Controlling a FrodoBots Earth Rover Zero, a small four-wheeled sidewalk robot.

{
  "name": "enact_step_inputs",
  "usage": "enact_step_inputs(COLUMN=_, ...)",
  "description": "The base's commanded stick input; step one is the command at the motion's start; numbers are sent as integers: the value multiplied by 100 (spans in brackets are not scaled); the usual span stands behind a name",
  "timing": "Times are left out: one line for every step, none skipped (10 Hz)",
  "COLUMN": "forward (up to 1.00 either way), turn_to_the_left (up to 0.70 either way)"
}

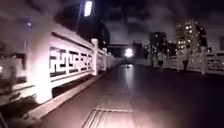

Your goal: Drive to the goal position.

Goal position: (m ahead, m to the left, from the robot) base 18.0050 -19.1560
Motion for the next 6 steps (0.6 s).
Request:
enact_step_inputs(forward=45, turn_to_the_left=0)
enact_step_inputs(forward=45, turn_to_the_left=0)
enact_step_inputs(forward=45, turn_to_the_left=0)
enact_step_inputs(forward=45, turn_to_the_left=0)
enact_step_inputs(forward=45, turn_to_the_left=0)
enact_step_inputs(forward=45, turn_to_the_left=0)
